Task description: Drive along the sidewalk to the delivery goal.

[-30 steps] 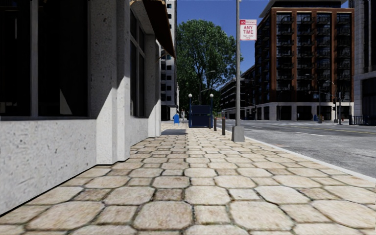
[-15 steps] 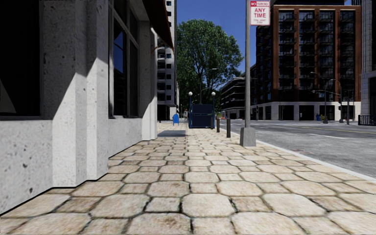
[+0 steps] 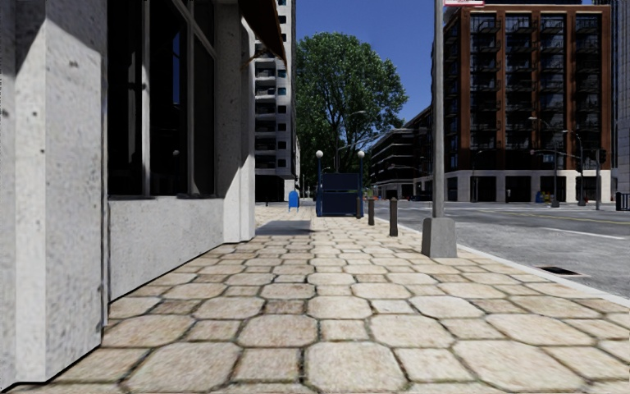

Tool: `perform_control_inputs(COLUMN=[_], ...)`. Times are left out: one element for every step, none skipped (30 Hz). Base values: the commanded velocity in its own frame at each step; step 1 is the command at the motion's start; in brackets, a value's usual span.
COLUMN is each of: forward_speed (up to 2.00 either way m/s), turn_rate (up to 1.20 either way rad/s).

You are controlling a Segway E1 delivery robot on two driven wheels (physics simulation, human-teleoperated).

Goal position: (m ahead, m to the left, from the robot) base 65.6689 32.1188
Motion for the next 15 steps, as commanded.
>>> perform_control_inputs(forward_speed=[2.0, 2.0, 2.0, 2.0, 2.0, 2.0, 2.0, 2.0, 2.0, 2.0, 2.0, 2.0, 2.0, 2.0, 2.0], turn_rate=[0.0, 0.0, 0.0, 0.0, 0.0, 0.0, 0.0, 0.0, 0.0, 0.0, 0.0, 0.0, 0.0, 0.0, 0.0])
